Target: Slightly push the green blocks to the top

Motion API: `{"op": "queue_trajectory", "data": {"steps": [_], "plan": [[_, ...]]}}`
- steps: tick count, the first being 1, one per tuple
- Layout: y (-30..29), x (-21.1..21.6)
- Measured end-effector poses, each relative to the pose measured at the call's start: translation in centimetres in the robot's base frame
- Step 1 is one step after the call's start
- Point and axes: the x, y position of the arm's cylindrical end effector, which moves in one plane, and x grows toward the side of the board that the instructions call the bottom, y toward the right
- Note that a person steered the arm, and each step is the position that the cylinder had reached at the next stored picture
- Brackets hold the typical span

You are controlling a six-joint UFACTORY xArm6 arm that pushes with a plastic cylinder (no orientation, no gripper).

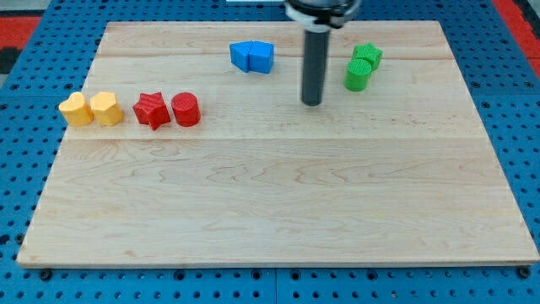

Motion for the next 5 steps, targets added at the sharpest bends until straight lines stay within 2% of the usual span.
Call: {"op": "queue_trajectory", "data": {"steps": [2, 4, 5], "plan": [[6.6, -2.9], [6.8, -6.9], [6.6, -5.0]]}}
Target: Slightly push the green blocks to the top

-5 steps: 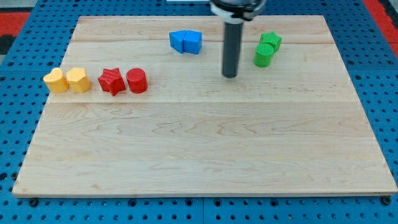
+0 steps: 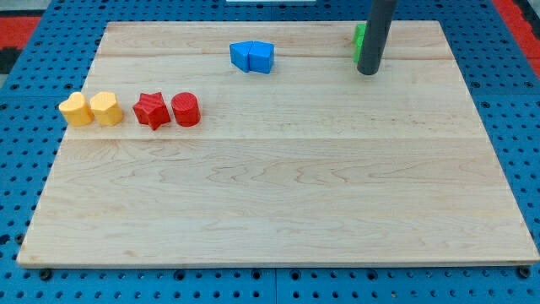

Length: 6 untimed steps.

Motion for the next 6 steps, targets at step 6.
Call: {"op": "queue_trajectory", "data": {"steps": [6], "plan": [[-17.8, 1.4]]}}
